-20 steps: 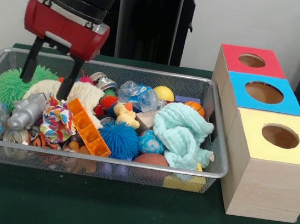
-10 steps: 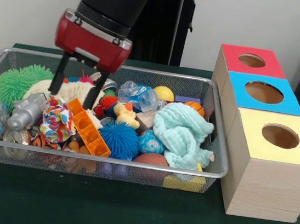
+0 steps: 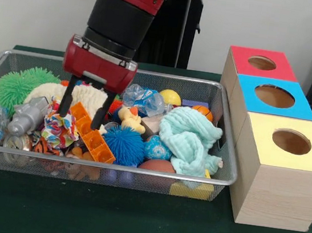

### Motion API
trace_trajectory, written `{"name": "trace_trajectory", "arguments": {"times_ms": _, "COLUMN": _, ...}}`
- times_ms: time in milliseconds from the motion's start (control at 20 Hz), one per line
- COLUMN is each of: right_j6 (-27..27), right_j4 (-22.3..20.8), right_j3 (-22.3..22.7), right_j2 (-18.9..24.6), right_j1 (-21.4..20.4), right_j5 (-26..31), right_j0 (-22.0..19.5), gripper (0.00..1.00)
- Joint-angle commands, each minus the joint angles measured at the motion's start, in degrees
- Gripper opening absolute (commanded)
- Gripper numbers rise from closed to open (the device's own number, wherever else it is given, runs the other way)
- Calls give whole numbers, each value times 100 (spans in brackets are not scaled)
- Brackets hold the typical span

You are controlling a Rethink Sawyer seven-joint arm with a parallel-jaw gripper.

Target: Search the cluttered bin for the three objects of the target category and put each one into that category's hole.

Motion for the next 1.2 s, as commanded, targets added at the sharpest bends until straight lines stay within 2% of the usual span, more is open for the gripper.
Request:
{"name": "trace_trajectory", "arguments": {"times_ms": 50, "right_j6": 50, "right_j4": -45, "right_j3": 315, "right_j2": 532, "right_j1": 333, "right_j5": 65, "right_j0": -442, "gripper": 100}}
{"name": "trace_trajectory", "arguments": {"times_ms": 400, "right_j6": 97, "right_j4": -93, "right_j3": 347, "right_j2": 477, "right_j1": 254, "right_j5": 72, "right_j0": -467, "gripper": 100}}
{"name": "trace_trajectory", "arguments": {"times_ms": 600, "right_j6": 267, "right_j4": -71, "right_j3": 387, "right_j2": 337, "right_j1": 246, "right_j5": 121, "right_j0": -349, "gripper": 100}}
{"name": "trace_trajectory", "arguments": {"times_ms": 850, "right_j6": 764, "right_j4": -4, "right_j3": 713, "right_j2": -39, "right_j1": 81, "right_j5": 22, "right_j0": 18, "gripper": 100}}
{"name": "trace_trajectory", "arguments": {"times_ms": 1200, "right_j6": 872, "right_j4": 119, "right_j3": 859, "right_j2": -57, "right_j1": 210, "right_j5": -158, "right_j0": 17, "gripper": 100}}
